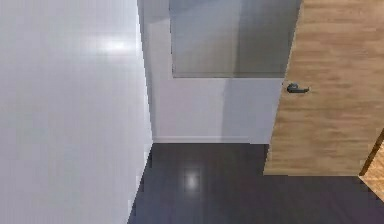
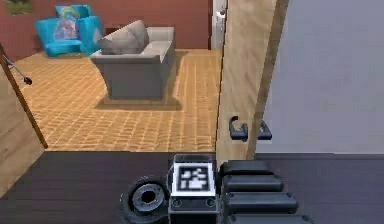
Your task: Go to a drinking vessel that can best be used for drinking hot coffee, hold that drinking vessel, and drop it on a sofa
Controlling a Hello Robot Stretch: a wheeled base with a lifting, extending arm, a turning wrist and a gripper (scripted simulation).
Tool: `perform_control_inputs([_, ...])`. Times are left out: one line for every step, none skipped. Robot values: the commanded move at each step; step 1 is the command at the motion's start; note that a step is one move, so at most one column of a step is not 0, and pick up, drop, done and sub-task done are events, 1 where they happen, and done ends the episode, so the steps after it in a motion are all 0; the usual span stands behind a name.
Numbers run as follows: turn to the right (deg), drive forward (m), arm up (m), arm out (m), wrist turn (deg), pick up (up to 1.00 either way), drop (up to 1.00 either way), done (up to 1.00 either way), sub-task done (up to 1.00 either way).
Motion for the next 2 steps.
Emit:
perform_control_inputs([45.0,0.00,0.00,0.00,0.0,0.00,0.00,0.00,0.00])
perform_control_inputs([42.0,0.00,0.00,0.00,0.0,0.00,0.00,0.00,0.00])
